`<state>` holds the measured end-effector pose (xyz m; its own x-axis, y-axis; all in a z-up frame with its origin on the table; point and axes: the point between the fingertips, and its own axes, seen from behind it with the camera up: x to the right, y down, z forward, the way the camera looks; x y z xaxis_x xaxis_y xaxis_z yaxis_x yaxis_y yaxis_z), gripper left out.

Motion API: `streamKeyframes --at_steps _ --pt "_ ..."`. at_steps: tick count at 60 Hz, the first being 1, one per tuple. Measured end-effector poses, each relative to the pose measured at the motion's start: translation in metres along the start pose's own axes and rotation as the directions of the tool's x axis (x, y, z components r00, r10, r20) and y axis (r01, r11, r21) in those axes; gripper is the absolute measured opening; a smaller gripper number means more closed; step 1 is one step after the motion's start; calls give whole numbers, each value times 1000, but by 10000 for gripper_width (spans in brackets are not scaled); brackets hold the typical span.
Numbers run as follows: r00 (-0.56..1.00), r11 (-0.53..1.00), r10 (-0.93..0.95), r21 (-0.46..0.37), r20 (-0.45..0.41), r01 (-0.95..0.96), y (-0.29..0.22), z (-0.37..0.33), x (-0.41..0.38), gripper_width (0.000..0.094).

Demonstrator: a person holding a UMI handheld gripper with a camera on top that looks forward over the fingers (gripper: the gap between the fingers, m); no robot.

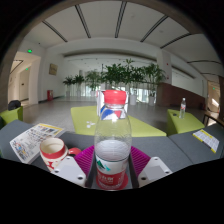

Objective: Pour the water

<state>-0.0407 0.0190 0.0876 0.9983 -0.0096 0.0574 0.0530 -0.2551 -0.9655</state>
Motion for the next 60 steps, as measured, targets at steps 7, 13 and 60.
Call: streamKeyframes --at_steps 7,13,60 --pt "1000 998 4 -66 -17 -5 3 -22 -3 840" --pt "998 996 15 -88 -57 -19 -6 -56 -1 866" --pt "995 995 32 -93 -93 -41 -59 -479 -47 857"
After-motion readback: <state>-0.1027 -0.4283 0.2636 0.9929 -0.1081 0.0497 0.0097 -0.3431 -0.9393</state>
